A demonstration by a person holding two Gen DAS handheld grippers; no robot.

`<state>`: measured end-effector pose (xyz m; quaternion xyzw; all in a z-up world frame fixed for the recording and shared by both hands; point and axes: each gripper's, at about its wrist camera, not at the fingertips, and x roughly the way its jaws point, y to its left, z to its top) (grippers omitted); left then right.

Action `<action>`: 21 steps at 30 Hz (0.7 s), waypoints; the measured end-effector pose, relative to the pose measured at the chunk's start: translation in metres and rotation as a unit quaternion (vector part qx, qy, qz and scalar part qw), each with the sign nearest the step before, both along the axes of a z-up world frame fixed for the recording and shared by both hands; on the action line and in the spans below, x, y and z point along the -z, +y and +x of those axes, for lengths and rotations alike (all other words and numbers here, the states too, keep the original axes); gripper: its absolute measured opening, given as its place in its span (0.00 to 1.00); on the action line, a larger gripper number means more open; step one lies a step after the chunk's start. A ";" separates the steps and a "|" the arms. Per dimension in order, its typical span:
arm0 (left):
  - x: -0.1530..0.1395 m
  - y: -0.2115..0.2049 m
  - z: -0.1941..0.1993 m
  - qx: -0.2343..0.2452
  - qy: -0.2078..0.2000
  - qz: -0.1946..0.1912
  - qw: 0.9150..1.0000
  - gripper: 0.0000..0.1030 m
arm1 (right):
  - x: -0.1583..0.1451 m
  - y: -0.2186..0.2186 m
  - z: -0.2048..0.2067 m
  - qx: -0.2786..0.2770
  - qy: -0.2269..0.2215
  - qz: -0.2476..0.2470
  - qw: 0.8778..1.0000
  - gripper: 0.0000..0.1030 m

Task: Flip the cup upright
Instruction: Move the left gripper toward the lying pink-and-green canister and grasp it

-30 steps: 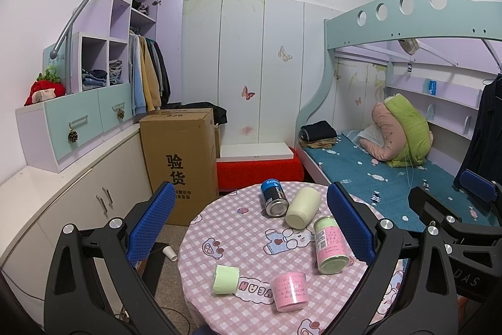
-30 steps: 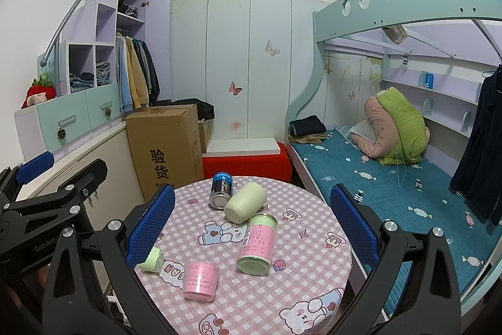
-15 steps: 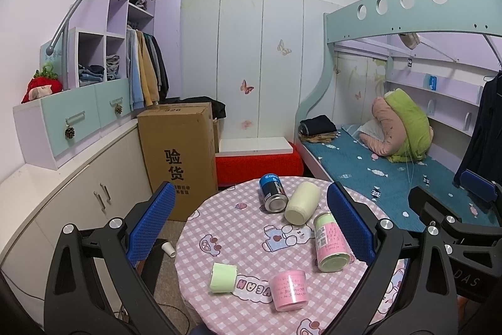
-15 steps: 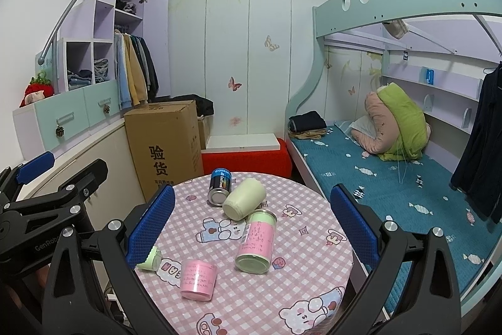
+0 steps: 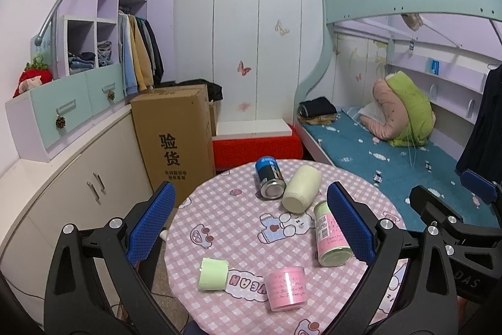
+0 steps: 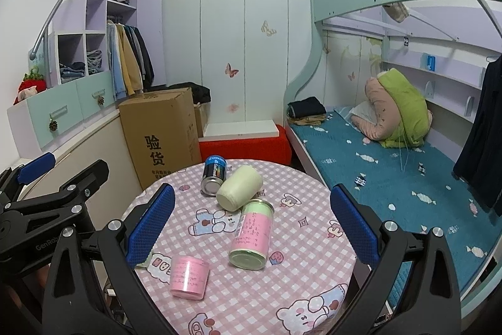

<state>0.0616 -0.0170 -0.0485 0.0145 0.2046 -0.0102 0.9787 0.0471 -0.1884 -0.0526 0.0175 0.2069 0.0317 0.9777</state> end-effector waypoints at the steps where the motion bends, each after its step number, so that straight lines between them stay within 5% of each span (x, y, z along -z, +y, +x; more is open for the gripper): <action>1: 0.003 -0.002 0.005 0.001 0.005 0.002 1.000 0.94 | 0.000 0.000 0.002 0.001 0.003 0.001 1.000 0.93; 11: 0.044 -0.027 0.063 0.024 0.086 0.001 0.996 0.94 | 0.031 -0.023 0.042 0.021 0.051 0.009 0.998 0.93; 21: 0.105 -0.068 0.123 0.055 0.183 -0.021 0.981 0.94 | 0.065 -0.064 0.075 0.060 0.098 0.016 0.993 0.93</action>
